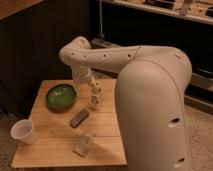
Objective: Knock the bottle over
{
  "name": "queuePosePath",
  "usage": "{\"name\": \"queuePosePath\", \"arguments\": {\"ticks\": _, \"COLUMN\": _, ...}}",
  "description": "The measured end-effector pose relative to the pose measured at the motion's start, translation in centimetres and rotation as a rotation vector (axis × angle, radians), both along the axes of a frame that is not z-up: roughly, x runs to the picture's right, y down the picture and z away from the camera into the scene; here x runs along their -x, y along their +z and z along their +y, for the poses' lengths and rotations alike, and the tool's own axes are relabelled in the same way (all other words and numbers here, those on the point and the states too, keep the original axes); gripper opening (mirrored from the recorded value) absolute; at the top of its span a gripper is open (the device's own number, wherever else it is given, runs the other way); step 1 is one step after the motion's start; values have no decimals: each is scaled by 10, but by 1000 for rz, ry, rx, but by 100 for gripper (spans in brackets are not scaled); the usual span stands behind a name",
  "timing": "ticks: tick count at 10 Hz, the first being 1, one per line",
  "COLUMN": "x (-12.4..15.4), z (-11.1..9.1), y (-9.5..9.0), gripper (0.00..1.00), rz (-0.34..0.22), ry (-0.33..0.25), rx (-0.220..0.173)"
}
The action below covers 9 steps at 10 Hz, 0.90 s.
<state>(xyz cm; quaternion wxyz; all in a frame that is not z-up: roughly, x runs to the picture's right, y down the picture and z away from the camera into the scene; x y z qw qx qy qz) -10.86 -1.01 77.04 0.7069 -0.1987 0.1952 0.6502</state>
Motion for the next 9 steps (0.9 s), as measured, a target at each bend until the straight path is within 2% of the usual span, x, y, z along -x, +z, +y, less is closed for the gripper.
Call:
{"name": "queuePosePath", "arguments": {"ticks": 5, "x": -14, "z": -16, "y": 5, "gripper": 6, "rz": 12, "ry": 10, "rx": -71}}
{"name": "queuePosePath", "arguments": {"ticks": 6, "x": -15, "z": -19, "y": 6, "gripper": 1, "rz": 17, "ry": 6, "rx": -80}}
{"name": "queuePosePath", "arguments": {"ticks": 9, "x": -23, "z": -25, "y": 9, "gripper": 0, "rz": 58, "ry": -12, "rx": -101}}
